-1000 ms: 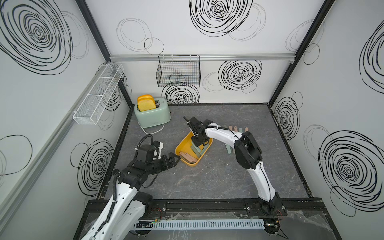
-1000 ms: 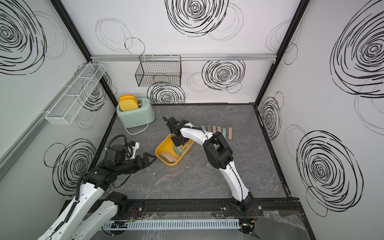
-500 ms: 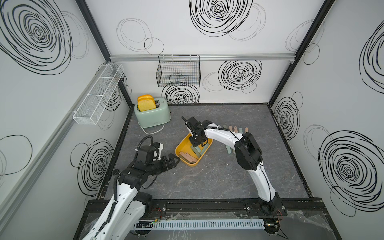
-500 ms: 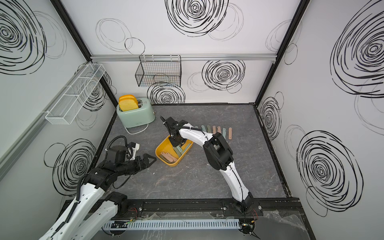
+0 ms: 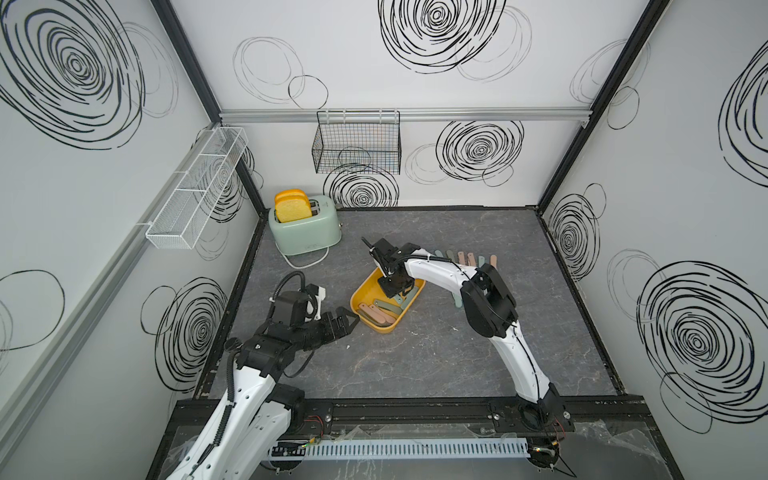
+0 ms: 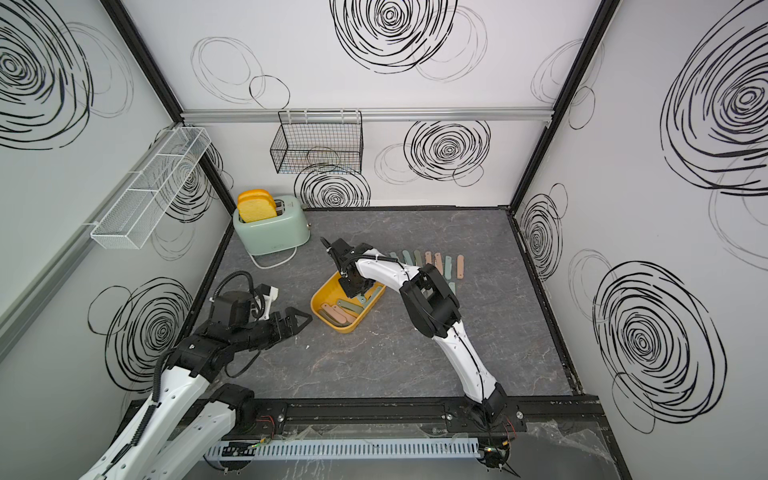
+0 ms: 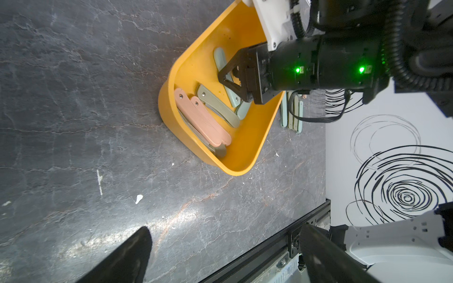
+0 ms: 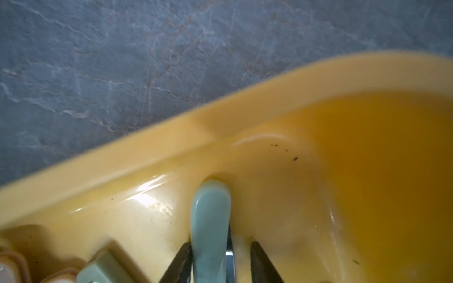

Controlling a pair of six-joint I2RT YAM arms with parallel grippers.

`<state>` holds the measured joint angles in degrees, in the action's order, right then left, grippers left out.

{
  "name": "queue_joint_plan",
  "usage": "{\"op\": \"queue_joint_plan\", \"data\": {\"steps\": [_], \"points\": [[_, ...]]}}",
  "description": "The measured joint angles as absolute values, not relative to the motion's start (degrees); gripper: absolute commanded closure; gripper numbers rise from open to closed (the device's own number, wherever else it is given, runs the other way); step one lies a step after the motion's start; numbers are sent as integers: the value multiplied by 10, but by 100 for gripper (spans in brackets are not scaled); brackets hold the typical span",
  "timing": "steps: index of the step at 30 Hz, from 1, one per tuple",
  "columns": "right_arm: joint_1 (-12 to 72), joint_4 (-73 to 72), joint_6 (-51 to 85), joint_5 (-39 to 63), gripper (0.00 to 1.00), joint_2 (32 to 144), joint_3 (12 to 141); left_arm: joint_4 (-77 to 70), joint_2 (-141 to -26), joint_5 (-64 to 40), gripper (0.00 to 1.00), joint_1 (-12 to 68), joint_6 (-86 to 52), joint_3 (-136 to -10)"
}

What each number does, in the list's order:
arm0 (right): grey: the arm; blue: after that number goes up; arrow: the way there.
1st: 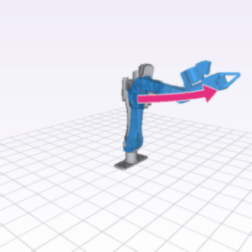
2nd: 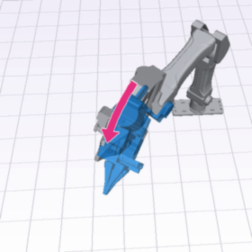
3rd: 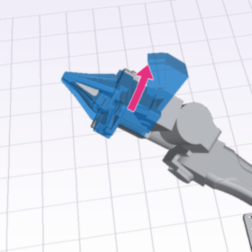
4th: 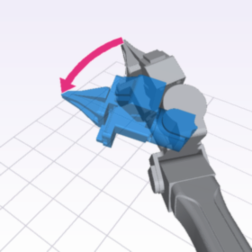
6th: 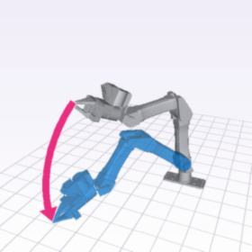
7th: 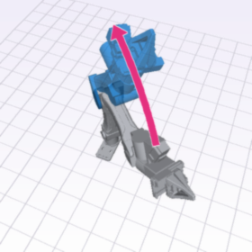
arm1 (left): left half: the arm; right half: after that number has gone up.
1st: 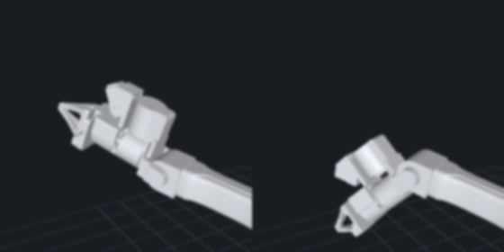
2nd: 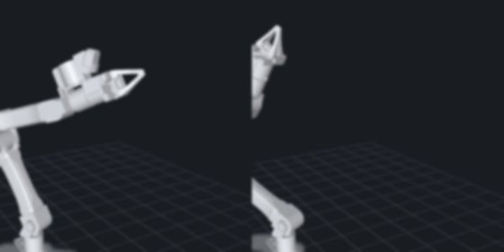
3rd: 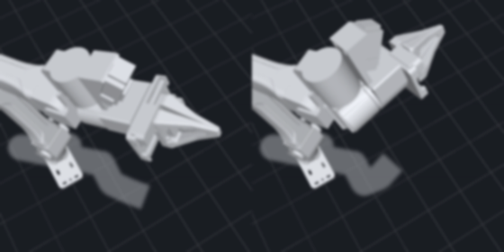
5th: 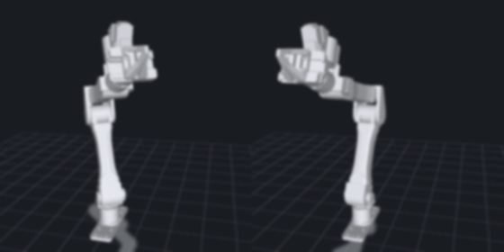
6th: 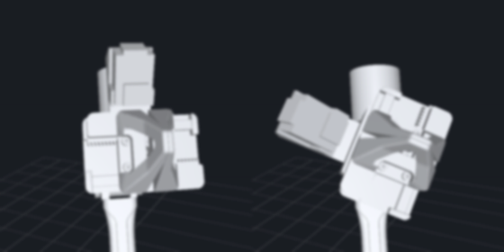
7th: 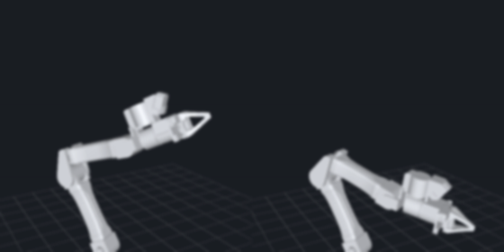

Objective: Take the fruit knife out of the storage box
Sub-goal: Pick up the fruit knife from the storage box.

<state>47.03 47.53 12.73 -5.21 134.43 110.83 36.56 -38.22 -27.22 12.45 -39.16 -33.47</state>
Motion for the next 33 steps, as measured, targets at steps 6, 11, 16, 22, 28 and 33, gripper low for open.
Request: {"op": "queue_joint_plan", "data": {"steps": [6,11,16,22,28,33], "points": [[470,481,122,-44,72,1346,1114,370,-375,-273,2,121,-392,-335],[470,487,118,-39,83,1349,1121,371,-375,-274,2,119,-392,-335],[470,500,118,-38,83,1355,1136,372,-376,-274,2,118,-390,-335],[466,532,120,-36,83,1374,1187,372,-411,-274,2,118,-383,-359],[461,555,121,-33,82,1378,1253,356,-460,-276,2,117,-376,-406],[452,562,124,-25,83,1377,1259,333,-473,-281,2,117,-381,-411]]}}
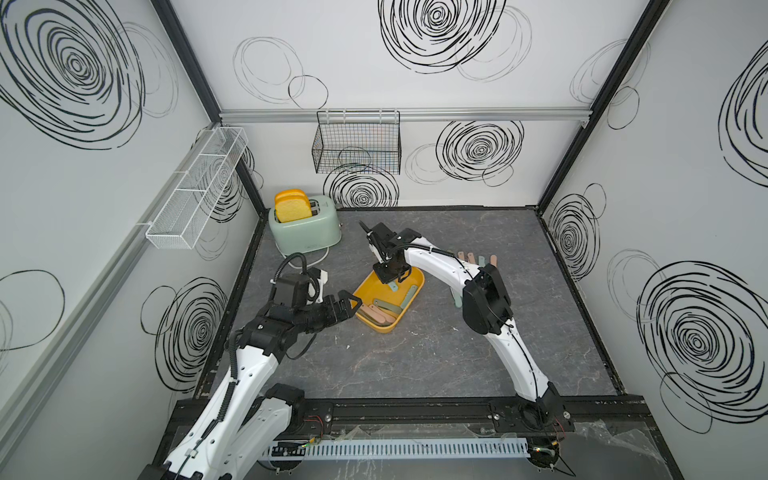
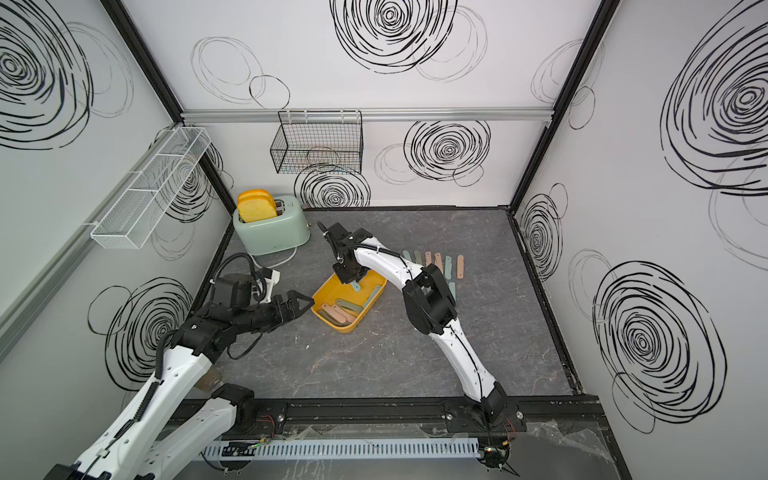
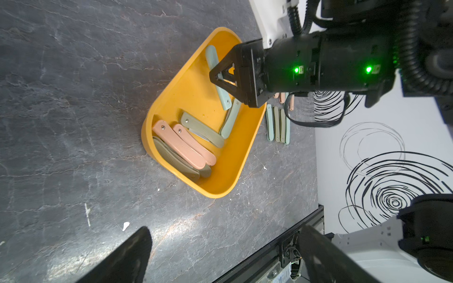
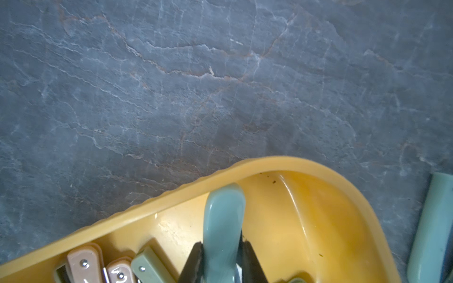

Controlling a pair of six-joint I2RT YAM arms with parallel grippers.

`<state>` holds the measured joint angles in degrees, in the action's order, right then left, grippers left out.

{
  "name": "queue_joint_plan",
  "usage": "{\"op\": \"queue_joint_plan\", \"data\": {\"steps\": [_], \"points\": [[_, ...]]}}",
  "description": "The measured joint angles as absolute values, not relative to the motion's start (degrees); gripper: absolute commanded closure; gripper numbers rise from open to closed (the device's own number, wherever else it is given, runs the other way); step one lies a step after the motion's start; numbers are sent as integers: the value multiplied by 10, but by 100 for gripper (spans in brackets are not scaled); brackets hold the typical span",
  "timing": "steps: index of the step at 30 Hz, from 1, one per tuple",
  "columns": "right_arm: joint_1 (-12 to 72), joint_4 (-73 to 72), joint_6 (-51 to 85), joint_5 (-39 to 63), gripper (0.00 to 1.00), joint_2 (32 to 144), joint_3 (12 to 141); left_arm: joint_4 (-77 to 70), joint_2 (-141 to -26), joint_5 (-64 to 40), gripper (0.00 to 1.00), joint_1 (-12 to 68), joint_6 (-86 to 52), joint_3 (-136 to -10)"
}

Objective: Take the fruit knife out of the storage box
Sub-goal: Pick up the fruit knife from the storage box, then place the fruit knife at the center of the board.

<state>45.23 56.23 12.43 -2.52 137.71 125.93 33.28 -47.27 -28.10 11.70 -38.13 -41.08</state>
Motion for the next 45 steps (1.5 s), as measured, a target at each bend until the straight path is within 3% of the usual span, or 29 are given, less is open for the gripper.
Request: {"op": "queue_joint_plan", "data": {"steps": [8,14,27,34,45], "points": [[444,564,135,-7,82,1360,1237,308,-498,-281,2,131,-392,-417],[430,560,142,4,82,1300,1201,270,-558,-266,2,189,-403,-450],[299,484,152,14,81,1094,940,187,-735,-234,2,331,-414,-547],[283,451,152,20,81,1085,839,166,-777,-231,2,356,-414,-559],[270,406,148,35,81,1102,801,164,-782,-231,2,368,-413,-559]]}}
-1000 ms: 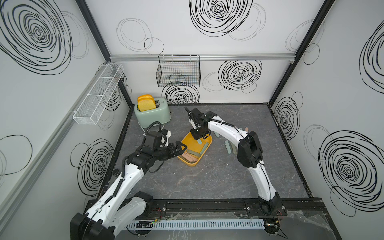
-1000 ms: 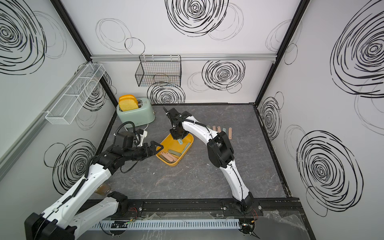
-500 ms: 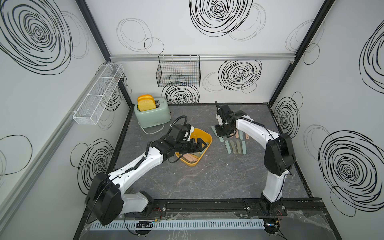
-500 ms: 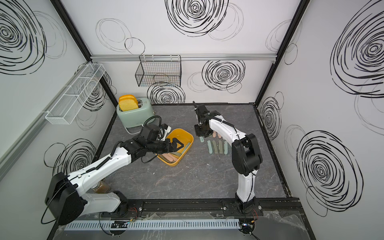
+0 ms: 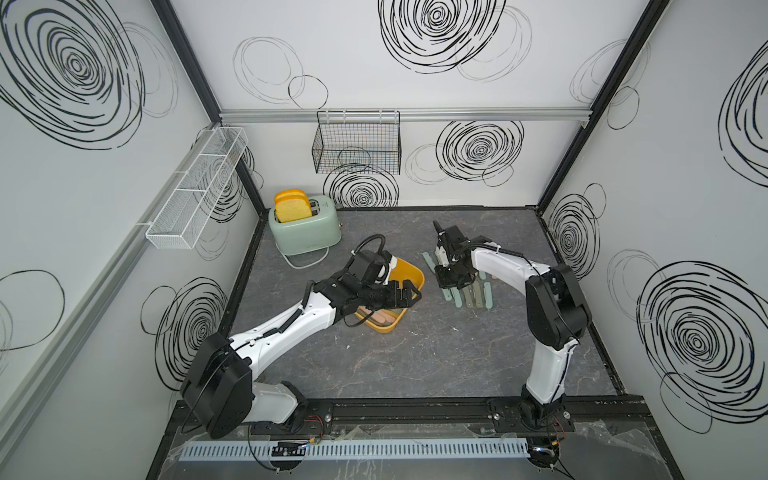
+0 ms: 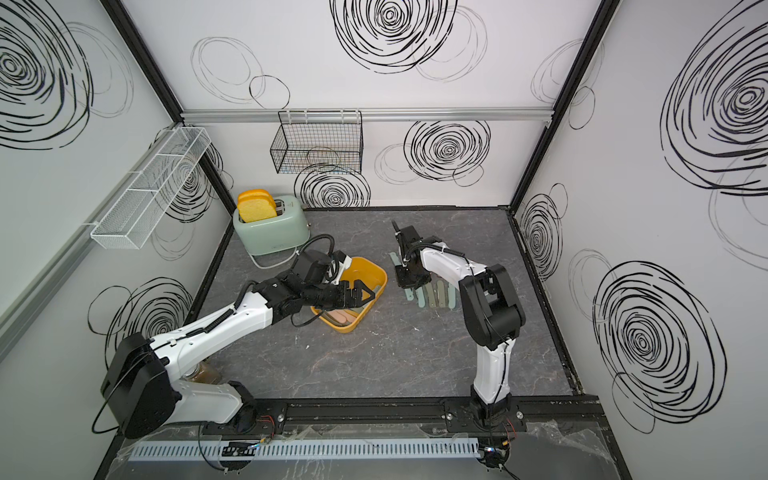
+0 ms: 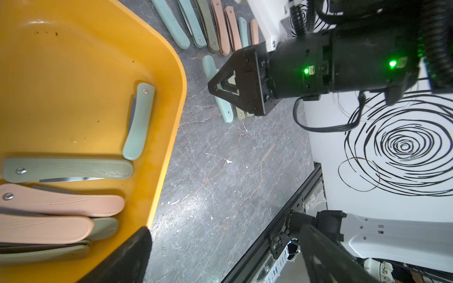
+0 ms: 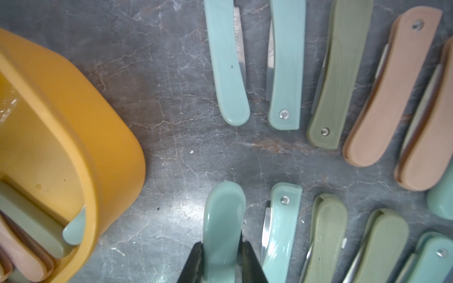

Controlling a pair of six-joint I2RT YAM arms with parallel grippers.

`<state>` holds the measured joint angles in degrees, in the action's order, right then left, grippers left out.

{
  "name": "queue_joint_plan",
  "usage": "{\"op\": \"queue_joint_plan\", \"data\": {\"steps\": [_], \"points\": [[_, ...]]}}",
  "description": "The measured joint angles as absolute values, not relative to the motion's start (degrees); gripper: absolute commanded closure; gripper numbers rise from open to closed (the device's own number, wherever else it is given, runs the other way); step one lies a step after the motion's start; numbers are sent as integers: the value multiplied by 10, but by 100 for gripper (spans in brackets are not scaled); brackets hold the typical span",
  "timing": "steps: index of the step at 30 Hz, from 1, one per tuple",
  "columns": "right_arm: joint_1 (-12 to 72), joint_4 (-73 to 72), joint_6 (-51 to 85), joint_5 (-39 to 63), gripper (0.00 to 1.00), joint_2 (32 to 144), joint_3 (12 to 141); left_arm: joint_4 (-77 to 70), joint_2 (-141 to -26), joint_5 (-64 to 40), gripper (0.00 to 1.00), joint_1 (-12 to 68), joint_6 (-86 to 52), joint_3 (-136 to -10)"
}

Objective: Take the fruit knife out of the storage box
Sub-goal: Place the fruit knife at the center of the board.

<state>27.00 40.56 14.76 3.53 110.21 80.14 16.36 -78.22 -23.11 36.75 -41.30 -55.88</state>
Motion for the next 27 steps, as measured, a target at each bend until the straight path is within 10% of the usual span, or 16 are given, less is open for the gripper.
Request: {"op": "queue_joint_plan", "data": {"steps": [27], "points": [[279,442,150,1,63,1152,924,217,-682,-225,2,318,-382,-546]]}}
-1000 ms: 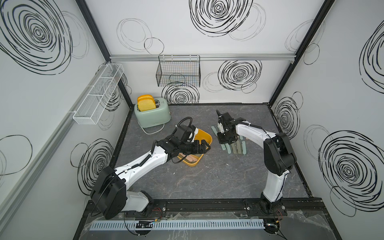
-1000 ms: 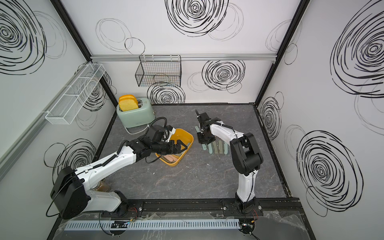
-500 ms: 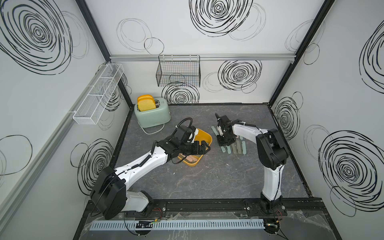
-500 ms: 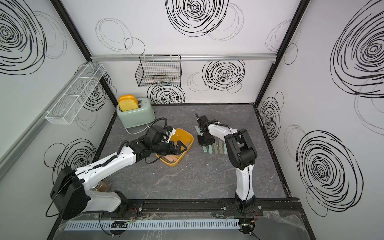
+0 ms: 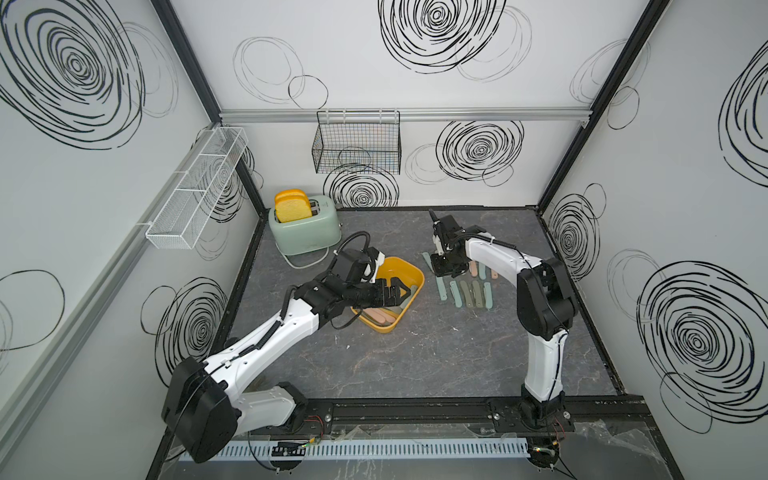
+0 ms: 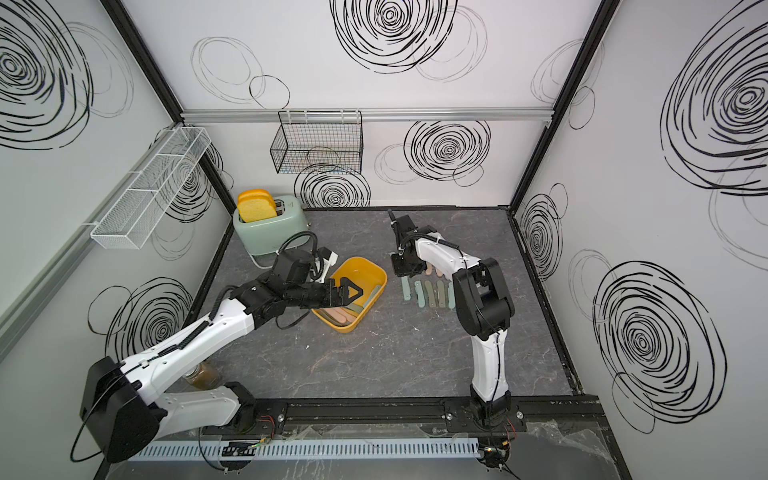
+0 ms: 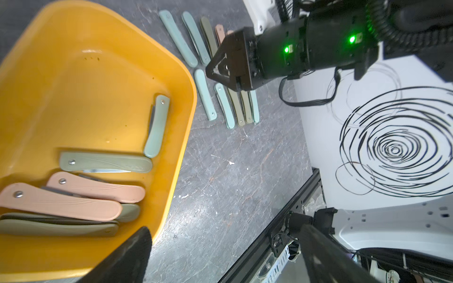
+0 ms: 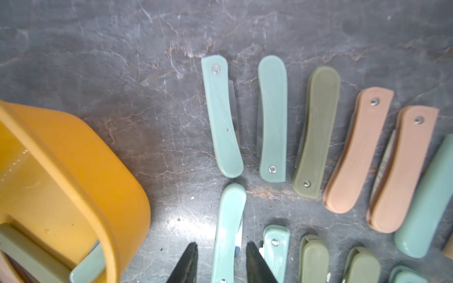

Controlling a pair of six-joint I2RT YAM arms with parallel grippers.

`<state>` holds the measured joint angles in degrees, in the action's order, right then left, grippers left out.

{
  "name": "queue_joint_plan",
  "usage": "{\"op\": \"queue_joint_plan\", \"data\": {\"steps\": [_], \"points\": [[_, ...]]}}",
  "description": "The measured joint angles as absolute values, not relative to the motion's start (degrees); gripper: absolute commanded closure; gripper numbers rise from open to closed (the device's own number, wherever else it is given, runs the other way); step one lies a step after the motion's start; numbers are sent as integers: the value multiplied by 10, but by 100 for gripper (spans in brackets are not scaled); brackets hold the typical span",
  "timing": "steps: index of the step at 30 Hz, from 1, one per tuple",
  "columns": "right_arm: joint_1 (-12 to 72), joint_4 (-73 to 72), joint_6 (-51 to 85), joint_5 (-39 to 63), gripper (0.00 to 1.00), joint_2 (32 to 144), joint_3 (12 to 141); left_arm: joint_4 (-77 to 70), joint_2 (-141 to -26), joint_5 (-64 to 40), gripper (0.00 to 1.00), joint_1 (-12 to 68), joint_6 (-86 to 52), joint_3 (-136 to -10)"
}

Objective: Take the fruit knife out of the storage box
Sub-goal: Place the fruit knife at the center of the board, then pick up the fruit knife from the storage box.

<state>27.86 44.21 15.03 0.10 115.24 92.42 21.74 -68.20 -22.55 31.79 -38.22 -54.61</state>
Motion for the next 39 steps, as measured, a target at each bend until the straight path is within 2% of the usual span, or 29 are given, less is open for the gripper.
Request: {"op": "queue_joint_plan", "data": {"steps": [7,15,21,32,36,39], "points": [[355,460,143,-20,59,1152,993,259,-567,-228,2,233,-375,-484],[463,460,116,-15,39,1183,1017,329,-467,-234,2,168,-368,-433],[492,473,95,-15,33,1245,1035,362,-411,-239,2,150,-369,-403],[507,490,74,-30,35,1298,1051,388,-390,-241,2,137,-371,-389],[508,492,74,-32,41,1313,1061,395,-389,-242,2,131,-370,-389],[508,492,75,-34,51,1321,1077,401,-390,-244,2,125,-367,-389]]}}
